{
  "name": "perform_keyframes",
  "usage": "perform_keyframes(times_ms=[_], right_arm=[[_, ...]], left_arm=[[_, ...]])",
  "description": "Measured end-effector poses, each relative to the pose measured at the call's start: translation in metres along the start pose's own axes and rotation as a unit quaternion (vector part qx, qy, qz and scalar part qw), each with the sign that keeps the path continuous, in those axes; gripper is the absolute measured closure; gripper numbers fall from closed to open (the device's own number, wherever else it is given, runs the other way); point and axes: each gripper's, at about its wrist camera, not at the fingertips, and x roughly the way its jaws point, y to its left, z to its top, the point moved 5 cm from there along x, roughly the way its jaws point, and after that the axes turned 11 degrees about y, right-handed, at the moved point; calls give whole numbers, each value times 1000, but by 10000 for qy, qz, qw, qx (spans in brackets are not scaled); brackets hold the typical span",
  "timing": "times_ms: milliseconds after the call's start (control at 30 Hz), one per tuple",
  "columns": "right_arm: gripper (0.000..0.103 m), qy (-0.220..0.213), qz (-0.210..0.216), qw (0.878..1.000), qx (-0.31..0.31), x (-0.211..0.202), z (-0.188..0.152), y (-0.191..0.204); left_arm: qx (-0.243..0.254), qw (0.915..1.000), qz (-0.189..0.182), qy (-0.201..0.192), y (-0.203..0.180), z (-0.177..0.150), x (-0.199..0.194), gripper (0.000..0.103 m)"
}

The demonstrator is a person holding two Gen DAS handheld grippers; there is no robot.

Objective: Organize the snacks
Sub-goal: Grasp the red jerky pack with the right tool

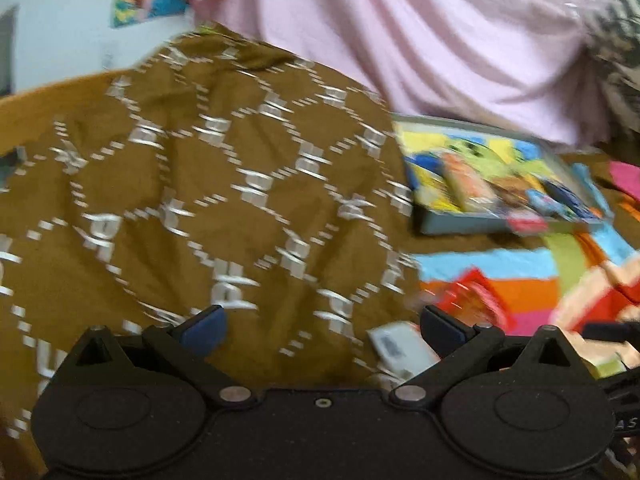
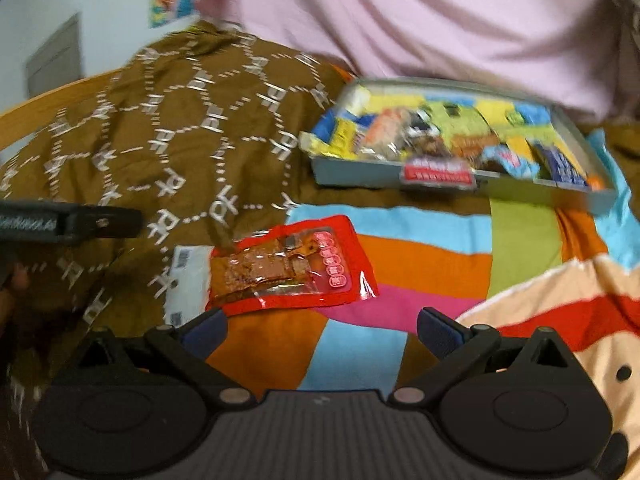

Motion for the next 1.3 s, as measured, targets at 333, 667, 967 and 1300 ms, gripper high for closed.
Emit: perform_keyframes(times_ms=[333, 667, 967, 1300], right_arm=[[0, 591, 678, 9804, 1752, 31, 35, 19], [6, 925, 21, 9685, 2312, 71, 35, 37], [29, 809, 491, 9738, 2066, 62, 12, 17], [51, 923, 840, 9791, 1607, 48, 1, -2]], left_arm=[[-805, 9967, -67, -109, 30, 26, -3, 1], [-976, 9952, 42, -95, 36, 28, 0, 1], [-819, 9966, 13, -2, 26, 25, 5, 1], [-827, 9963, -205, 143, 11, 23, 5, 1]])
